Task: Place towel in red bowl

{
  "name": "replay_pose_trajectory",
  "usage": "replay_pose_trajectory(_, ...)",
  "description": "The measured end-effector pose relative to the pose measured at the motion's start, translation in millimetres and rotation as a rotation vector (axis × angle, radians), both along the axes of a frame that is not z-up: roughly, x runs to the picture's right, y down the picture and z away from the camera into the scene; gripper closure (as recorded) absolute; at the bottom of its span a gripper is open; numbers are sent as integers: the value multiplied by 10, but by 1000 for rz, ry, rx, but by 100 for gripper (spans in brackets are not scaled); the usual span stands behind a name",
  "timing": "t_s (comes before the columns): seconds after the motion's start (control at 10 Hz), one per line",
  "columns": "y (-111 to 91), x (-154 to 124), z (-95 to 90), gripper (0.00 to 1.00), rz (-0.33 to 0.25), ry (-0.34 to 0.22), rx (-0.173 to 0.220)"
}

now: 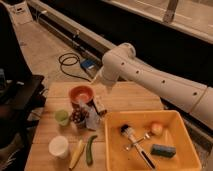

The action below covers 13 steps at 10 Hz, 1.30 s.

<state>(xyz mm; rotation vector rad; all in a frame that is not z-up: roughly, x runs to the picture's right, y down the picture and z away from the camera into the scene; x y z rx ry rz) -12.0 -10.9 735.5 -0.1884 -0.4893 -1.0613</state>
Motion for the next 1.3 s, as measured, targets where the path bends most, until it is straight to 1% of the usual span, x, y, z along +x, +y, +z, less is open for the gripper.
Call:
replay_pose_trajectory(0.1,2,2,0,37,-6,4,-3)
replay_pose_trajectory(0.2,13,0,28,37,-37,18,-12)
replay_pose_trajectory(0.3,40,-48,93,37,-107,37,-24)
replay_pose_trajectory(0.4,93,-127,172,37,-167,42,-35)
replay_pose_trajectory(0.5,185,-271,297,37,-246,26,-47)
replay_pose_trajectory(0.6,278,-405,409,37,-307,15,-63)
replay_pose_trajectory(0.8,436,-623,567,37,-379,-11,-101)
replay_pose_trajectory(0.9,523,-782,624,37,-400,-39,-128)
replay_pose_trajectory(1.0,559,-887,631,37,-403,-62,-137)
replay_pose_trajectory(1.2,565,-840,630,37,-404,-54,-142)
replay_pose_trajectory(1.3,562,-860,626,37,-406,-56,-141)
